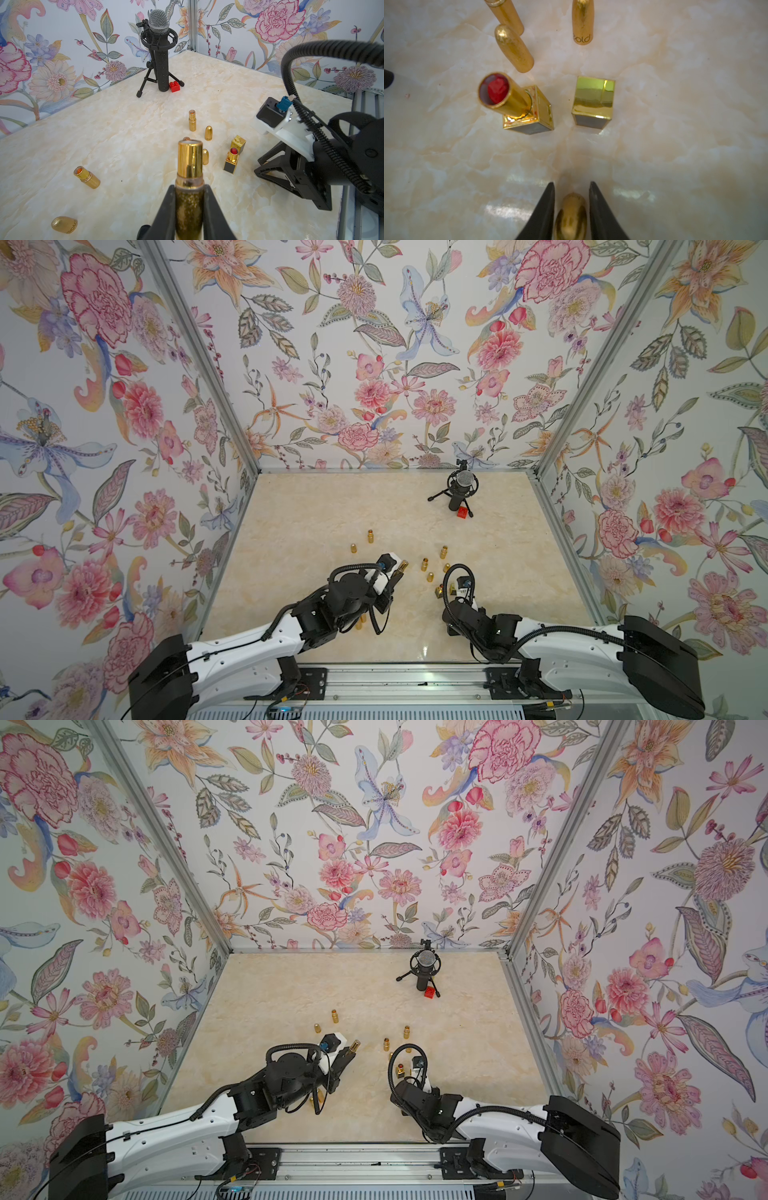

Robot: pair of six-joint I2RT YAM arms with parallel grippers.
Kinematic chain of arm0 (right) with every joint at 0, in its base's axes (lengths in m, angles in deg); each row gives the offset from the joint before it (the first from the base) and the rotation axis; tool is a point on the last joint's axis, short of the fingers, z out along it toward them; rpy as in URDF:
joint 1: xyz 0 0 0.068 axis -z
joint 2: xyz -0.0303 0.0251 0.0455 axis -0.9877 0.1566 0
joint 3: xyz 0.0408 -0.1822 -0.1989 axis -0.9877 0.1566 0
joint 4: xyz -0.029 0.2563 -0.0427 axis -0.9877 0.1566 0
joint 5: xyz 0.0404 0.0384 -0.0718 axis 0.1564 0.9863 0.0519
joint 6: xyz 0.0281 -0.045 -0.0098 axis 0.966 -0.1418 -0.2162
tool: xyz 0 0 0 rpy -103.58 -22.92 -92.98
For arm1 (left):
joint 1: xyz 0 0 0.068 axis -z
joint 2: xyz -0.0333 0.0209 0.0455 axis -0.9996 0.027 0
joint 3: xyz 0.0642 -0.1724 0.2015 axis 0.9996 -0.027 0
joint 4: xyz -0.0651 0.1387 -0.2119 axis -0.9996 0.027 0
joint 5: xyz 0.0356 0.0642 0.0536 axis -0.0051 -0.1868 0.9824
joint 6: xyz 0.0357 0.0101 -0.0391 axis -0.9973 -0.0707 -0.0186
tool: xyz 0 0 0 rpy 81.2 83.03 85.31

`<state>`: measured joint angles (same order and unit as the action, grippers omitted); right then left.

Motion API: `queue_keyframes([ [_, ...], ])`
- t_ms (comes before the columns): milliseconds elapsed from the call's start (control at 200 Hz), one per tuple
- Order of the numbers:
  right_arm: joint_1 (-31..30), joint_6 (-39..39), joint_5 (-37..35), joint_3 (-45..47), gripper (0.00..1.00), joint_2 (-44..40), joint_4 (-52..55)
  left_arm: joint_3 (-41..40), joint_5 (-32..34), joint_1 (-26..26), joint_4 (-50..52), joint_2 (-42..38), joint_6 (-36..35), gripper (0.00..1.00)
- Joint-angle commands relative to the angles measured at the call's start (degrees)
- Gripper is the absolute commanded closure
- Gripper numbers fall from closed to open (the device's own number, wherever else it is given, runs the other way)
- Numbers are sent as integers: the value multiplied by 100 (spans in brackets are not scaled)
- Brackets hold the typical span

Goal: Open the lipstick cap
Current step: Place the cover at the center of the board, then place the lipstick at the center of the board.

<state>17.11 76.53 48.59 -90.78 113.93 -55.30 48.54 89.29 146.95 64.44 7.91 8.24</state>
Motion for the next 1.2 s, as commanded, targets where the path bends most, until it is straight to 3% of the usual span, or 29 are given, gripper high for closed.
queue_keyframes([
  [0,-14,-5,-14,44,62,-122,-8,-84,120,-54,-92,5,129,92],
  [120,-20,-38,25,-29,58,-395,146,-66,118,-58,-123,7,109,92],
  [315,107,-157,225,-469,51,-1580,1146,-22,101,-52,-211,42,74,92],
  [415,497,-455,790,-845,47,-2038,1493,-5,31,-62,-319,111,58,92],
  [495,946,-678,1664,-1216,46,-2175,1507,26,-19,-67,-414,187,49,92],
  [655,1744,-701,3874,-2112,41,-1692,1003,92,-114,-67,-614,352,-3,92],
  [786,1756,-571,4624,-2563,40,-1199,403,175,-184,-67,-676,510,-38,92],
  [1001,1756,-216,4956,-2840,39,-584,-206,283,-368,-74,-694,649,-78,92],
  [1196,1731,-345,4722,-2921,48,-242,-267,315,-522,-69,-653,658,-100,92],
])
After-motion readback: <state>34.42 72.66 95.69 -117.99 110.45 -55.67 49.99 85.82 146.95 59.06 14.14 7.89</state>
